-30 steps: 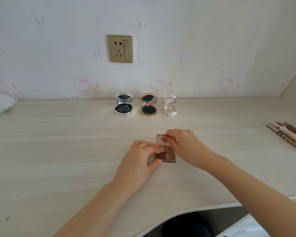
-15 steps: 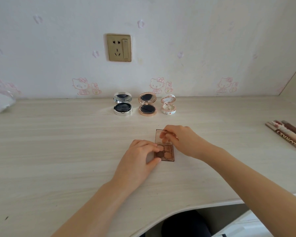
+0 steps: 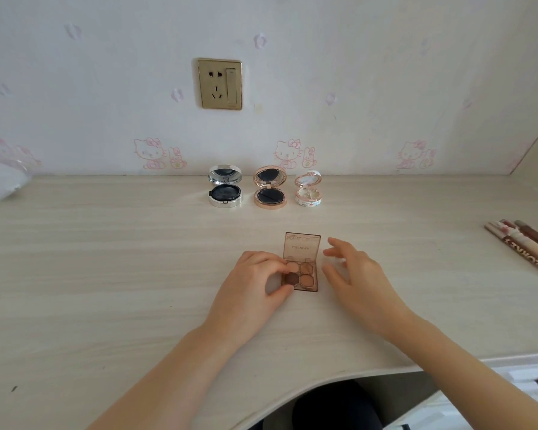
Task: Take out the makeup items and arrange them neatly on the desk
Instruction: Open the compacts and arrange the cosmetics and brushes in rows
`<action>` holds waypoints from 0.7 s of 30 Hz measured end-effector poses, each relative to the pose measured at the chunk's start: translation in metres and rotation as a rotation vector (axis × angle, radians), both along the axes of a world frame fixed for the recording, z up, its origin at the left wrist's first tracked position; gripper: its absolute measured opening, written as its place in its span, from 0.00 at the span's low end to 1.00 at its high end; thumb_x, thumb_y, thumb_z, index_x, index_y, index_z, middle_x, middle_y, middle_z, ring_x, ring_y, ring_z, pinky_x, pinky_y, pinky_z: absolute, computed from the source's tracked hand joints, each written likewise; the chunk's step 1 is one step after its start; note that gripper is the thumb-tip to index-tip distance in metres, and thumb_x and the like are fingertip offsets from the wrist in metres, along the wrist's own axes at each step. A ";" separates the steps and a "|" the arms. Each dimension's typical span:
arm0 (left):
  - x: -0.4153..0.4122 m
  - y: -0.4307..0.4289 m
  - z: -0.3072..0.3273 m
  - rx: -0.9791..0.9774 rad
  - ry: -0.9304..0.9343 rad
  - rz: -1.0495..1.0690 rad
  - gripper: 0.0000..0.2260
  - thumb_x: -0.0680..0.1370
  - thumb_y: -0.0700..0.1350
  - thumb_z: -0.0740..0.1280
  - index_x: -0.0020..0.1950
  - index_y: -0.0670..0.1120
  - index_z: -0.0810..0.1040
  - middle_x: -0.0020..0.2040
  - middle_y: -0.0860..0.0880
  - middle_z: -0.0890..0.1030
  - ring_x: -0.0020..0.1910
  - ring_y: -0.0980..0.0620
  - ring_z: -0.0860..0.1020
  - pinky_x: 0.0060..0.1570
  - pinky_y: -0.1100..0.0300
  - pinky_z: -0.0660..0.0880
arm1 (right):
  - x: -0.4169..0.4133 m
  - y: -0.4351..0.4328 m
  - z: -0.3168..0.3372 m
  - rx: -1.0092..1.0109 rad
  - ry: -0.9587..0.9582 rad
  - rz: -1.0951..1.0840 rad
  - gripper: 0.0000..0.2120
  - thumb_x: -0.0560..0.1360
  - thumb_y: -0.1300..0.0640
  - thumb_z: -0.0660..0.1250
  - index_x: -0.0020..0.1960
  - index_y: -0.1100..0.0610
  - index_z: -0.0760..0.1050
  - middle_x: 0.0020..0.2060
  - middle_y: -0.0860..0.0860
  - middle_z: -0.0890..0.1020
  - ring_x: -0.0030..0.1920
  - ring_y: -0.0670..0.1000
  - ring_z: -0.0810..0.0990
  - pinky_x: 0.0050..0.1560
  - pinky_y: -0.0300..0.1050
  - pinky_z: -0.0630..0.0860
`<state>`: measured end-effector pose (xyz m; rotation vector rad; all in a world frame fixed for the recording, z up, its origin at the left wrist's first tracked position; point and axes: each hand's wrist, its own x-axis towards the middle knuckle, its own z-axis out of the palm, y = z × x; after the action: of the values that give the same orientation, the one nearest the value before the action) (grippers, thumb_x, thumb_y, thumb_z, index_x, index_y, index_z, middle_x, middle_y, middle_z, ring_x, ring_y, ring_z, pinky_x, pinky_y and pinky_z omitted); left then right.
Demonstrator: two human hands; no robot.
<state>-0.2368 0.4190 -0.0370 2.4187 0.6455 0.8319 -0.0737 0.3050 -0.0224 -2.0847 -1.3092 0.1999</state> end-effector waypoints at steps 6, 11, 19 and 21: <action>0.000 -0.001 -0.001 0.003 0.003 0.011 0.11 0.70 0.45 0.75 0.51 0.52 0.83 0.50 0.60 0.80 0.55 0.60 0.72 0.56 0.78 0.62 | -0.015 -0.016 -0.008 -0.010 -0.229 0.114 0.19 0.76 0.50 0.65 0.66 0.53 0.72 0.60 0.44 0.75 0.64 0.47 0.67 0.63 0.30 0.59; -0.001 -0.001 0.000 -0.022 0.022 0.045 0.09 0.70 0.45 0.75 0.50 0.50 0.84 0.51 0.56 0.83 0.55 0.58 0.75 0.55 0.71 0.67 | -0.015 -0.010 -0.014 0.005 -0.277 0.109 0.19 0.76 0.53 0.67 0.65 0.56 0.74 0.60 0.48 0.76 0.62 0.50 0.70 0.62 0.31 0.60; 0.001 0.012 0.003 0.082 0.176 0.157 0.08 0.76 0.48 0.67 0.53 0.51 0.82 0.57 0.57 0.81 0.57 0.54 0.78 0.55 0.56 0.75 | -0.015 0.021 -0.011 0.009 -0.290 0.165 0.17 0.75 0.57 0.68 0.63 0.59 0.75 0.58 0.52 0.77 0.60 0.55 0.74 0.61 0.41 0.70; -0.001 0.022 0.004 0.106 0.207 0.152 0.08 0.77 0.47 0.66 0.53 0.50 0.82 0.56 0.57 0.81 0.56 0.53 0.78 0.53 0.55 0.75 | -0.015 0.034 -0.011 0.014 -0.291 0.174 0.17 0.75 0.58 0.68 0.63 0.59 0.75 0.58 0.53 0.78 0.59 0.56 0.74 0.60 0.44 0.72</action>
<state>-0.2380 0.4410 -0.0334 2.5999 0.8941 0.6949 -0.0891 0.3391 -0.0333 -2.0429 -1.6612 -0.0413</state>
